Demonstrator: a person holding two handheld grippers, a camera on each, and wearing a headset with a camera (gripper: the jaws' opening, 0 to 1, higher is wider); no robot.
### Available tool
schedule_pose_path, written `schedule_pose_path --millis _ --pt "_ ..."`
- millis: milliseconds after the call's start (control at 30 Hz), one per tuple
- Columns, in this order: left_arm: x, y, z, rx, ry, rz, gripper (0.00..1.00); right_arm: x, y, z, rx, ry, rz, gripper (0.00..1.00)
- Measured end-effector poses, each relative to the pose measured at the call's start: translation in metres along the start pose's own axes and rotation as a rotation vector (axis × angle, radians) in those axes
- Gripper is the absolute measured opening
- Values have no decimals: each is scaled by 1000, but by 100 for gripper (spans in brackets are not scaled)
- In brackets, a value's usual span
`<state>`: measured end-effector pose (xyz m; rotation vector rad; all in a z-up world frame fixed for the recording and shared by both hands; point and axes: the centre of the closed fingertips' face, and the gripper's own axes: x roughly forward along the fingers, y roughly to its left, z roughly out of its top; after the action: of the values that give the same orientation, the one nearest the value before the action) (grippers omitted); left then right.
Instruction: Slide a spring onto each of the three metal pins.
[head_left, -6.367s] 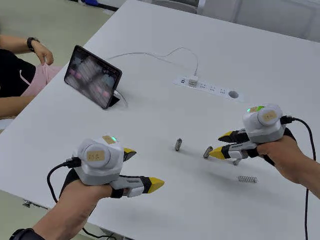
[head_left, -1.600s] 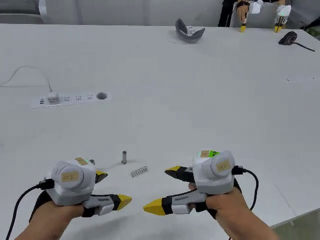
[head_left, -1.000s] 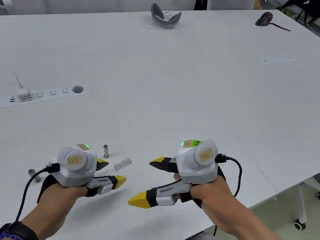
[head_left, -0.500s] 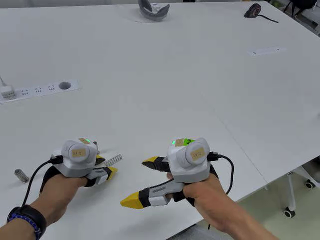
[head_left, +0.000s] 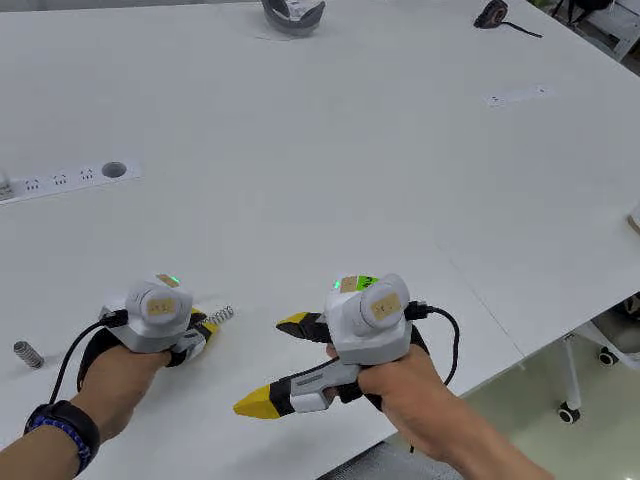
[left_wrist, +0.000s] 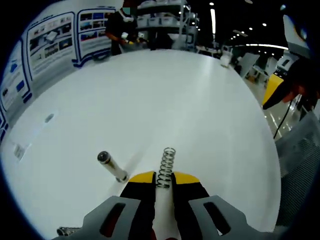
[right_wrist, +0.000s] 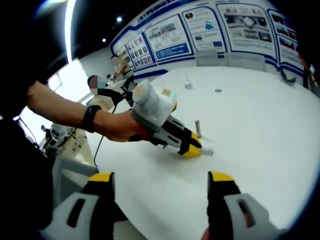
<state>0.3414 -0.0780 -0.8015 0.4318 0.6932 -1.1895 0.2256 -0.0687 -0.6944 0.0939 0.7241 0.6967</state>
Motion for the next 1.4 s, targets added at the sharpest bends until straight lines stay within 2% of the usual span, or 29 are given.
schedule_pose_path --millis 67,200,367,800,1100,1267,1400 --pt "-1 3 -2 -15 11 26 11 0 0 0 -1 0 1 77" --pt "-3 -5 -5 2 32 13 11 3 2 1 -7 1 9 77" --pt "-11 -5 -12 -23 47 29 10 3 3 1 -12 -3 13 77" --pt "-41 -10 -40 -41 53 47 10 -4 0 -3 -8 2 -1 77" --pt "-62 -10 -60 -80 53 79 10 2 6 -6 -13 13 14 77" --pt "-70 -11 -70 -79 56 87 10 6 8 -5 -20 20 25 77" --pt "-72 -6 -72 -70 55 102 10 8 9 -3 -25 18 31 77"
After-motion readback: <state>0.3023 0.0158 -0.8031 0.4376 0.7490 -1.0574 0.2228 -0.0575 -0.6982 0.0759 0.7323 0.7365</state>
